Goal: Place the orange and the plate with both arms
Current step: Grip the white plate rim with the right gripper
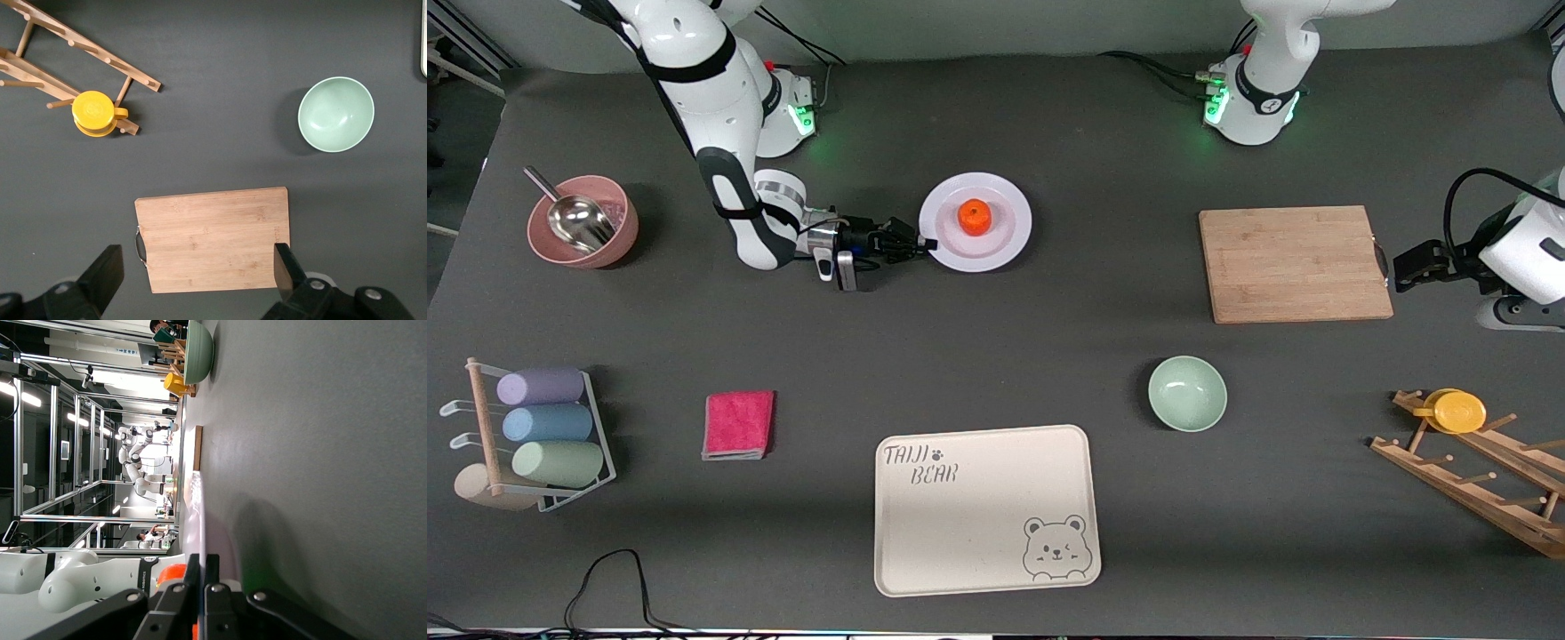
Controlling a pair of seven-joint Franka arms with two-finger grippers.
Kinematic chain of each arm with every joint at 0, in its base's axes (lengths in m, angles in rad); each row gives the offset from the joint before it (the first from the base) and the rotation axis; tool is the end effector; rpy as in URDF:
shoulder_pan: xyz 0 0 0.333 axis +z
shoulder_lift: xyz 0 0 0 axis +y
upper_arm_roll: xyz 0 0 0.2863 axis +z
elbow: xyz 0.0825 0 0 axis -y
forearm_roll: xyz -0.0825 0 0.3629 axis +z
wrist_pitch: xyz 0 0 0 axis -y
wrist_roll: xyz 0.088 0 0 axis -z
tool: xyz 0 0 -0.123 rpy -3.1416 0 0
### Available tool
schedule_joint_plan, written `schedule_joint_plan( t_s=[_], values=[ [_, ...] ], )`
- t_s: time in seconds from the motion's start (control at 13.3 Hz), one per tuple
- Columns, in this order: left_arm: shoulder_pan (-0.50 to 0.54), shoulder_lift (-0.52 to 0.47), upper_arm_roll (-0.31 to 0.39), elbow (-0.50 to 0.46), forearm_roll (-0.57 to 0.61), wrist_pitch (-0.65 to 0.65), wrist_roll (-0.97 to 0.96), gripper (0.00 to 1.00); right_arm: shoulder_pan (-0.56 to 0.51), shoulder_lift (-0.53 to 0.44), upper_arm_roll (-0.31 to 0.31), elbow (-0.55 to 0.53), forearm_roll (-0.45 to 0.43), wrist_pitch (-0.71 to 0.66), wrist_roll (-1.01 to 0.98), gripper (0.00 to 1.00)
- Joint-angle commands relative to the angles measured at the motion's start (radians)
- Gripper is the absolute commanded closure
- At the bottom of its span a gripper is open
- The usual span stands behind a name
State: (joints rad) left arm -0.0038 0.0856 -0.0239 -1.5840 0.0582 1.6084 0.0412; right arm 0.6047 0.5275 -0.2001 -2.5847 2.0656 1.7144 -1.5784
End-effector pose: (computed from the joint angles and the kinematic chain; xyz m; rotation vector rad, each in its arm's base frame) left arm 0.5563 -0.0080 0.5295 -3.0825 0.1123 0.0950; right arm 0.3029 0.2165 0.0703 -1.7856 -0.0125 -0.1200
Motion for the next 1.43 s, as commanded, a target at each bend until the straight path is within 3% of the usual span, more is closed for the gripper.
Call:
schedule_joint_plan(
  t_s=[0.0, 0.68, 1.13, 1.35],
  values=[
    [-0.010, -0.004, 0.013, 0.016, -0.014, -0.001, 0.016, 0.00, 0.018, 0.025, 0.002, 0.011, 0.033, -0.004, -0.012, 1.00],
    [0.016, -0.009, -0.010, 0.013, -0.078, -0.013, 0.023, 0.00, -0.011, 0.019, 0.001, 0.072, 0.024, -0.018, 0.176, 1.00],
    [0.018, -0.009, -0.010, 0.013, -0.078, -0.021, 0.025, 0.00, -0.049, 0.003, -0.018, 0.236, 0.019, -0.016, 0.395, 1.00],
    [0.024, -0.009, -0.010, 0.013, -0.080, -0.022, 0.025, 0.00, -0.048, -0.017, -0.079, 0.346, -0.039, -0.009, 0.553, 1.00]
  ],
)
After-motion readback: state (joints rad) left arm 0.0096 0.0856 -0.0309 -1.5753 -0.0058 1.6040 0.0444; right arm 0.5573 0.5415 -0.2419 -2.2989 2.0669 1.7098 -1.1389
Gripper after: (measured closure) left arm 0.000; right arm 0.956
